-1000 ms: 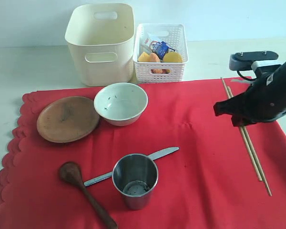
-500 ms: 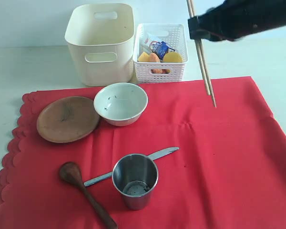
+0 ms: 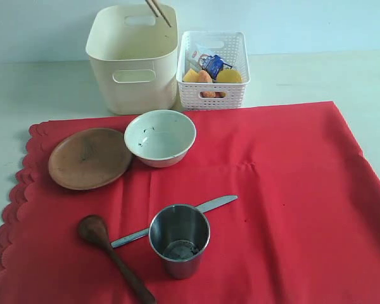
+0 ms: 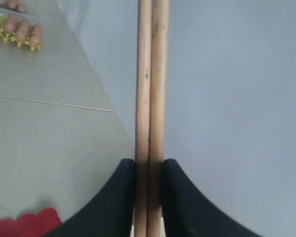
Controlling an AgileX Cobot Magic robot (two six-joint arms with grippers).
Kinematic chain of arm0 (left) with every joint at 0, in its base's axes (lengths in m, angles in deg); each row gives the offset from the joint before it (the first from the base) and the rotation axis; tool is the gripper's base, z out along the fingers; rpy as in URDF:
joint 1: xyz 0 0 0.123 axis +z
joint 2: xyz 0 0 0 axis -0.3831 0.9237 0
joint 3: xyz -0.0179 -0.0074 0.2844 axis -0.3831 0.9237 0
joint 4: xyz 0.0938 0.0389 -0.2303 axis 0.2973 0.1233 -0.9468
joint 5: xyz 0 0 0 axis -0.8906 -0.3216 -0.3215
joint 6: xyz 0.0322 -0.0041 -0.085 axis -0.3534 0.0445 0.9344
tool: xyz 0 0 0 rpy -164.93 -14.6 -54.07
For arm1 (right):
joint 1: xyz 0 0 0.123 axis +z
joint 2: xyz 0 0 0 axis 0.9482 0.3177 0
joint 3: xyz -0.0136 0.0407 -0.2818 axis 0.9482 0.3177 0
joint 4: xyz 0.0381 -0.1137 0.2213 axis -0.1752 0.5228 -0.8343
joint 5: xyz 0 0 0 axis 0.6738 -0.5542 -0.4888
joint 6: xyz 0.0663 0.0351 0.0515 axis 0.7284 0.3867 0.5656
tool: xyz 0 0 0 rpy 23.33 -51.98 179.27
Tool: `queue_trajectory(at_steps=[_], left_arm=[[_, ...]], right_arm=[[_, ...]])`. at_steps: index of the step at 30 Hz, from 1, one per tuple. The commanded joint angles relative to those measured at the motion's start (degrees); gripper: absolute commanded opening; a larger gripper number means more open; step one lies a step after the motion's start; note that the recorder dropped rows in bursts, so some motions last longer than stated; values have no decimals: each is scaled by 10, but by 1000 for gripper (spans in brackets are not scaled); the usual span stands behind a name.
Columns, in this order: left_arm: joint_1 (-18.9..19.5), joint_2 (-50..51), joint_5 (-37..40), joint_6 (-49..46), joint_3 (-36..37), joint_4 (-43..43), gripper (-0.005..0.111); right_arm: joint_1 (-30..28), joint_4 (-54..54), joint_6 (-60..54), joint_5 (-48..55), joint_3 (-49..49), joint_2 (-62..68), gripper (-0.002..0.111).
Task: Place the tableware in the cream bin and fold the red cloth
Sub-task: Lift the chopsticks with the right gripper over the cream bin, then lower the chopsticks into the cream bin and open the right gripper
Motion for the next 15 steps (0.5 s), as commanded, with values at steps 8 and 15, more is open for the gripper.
queue_trajectory(at_steps=[8,15], left_arm=[[2,-2,-6,2,2,3,0],[2,-2,-6,2,2,3,0]], right_arm=[[8,-10,-13,-48,-198,191,0],[8,-10,0,-83,-260,269,0]])
